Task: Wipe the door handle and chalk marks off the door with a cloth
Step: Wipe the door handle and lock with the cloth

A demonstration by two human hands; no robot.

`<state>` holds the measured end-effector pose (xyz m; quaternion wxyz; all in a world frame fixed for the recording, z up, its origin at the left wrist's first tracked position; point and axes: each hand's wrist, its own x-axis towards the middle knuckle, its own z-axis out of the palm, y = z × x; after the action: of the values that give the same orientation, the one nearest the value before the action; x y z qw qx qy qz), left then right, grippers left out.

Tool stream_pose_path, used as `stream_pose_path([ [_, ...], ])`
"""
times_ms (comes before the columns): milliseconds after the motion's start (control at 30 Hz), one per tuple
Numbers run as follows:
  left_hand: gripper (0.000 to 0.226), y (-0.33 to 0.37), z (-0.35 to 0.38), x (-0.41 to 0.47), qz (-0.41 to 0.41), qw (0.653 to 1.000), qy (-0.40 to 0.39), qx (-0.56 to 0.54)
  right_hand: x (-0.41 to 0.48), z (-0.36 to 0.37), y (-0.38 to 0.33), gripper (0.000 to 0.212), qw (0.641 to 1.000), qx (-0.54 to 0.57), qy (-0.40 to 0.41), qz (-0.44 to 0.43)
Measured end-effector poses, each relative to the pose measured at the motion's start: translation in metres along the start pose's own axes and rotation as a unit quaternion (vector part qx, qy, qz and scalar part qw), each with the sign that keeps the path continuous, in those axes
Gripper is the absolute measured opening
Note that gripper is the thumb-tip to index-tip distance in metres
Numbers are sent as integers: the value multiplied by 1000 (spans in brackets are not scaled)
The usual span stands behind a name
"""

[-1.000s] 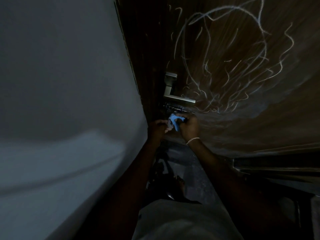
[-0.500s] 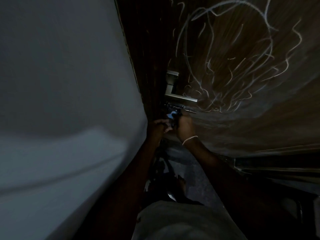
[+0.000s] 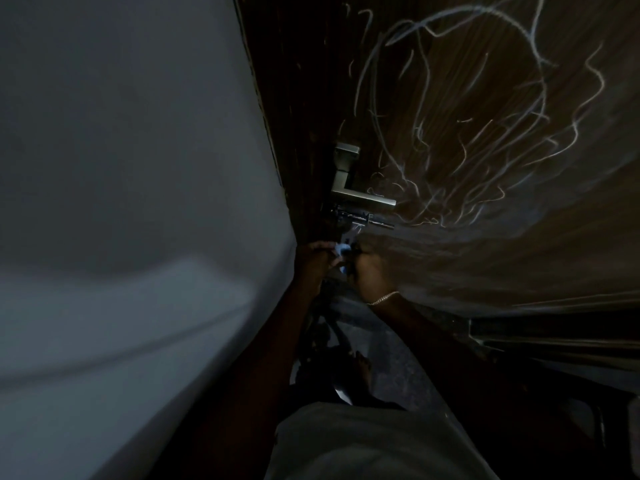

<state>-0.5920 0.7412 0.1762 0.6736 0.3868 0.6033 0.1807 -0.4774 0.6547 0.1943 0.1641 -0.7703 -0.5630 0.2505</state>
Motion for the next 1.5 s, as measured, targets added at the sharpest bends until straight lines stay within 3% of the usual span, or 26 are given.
stream_pose_path([
  [200,28,-1,4,2,-15,997,-9,-77,21,-11,-3,27,995,40,62,64],
  [400,31,1,3,3,7,1000,-9,-4,0,-1,0,29,999,-32,-20,14],
  [600,34,1,16,0,-9,999,-12,-31,25,-22,-3,21,998,-4,43,37],
  [767,28,1,15,2,-7,999,-5,-53,15,-14,-3,30,997,-75,24,5],
  [967,25,2,14,4,-46,998,0,-46,37,-22,-2,20,997,-33,65,31],
  [1100,32,1,11,7,-33,998,1,-56,25,-15,-3,19,996,-81,41,-9],
  [1333,35,3,8,4,-28,999,-5,-15,48,-23,-7,16,996,-56,70,8],
  [1500,19,3,6,3,-12,999,-11,-33,33,-9,-10,27,994,-78,67,-30],
])
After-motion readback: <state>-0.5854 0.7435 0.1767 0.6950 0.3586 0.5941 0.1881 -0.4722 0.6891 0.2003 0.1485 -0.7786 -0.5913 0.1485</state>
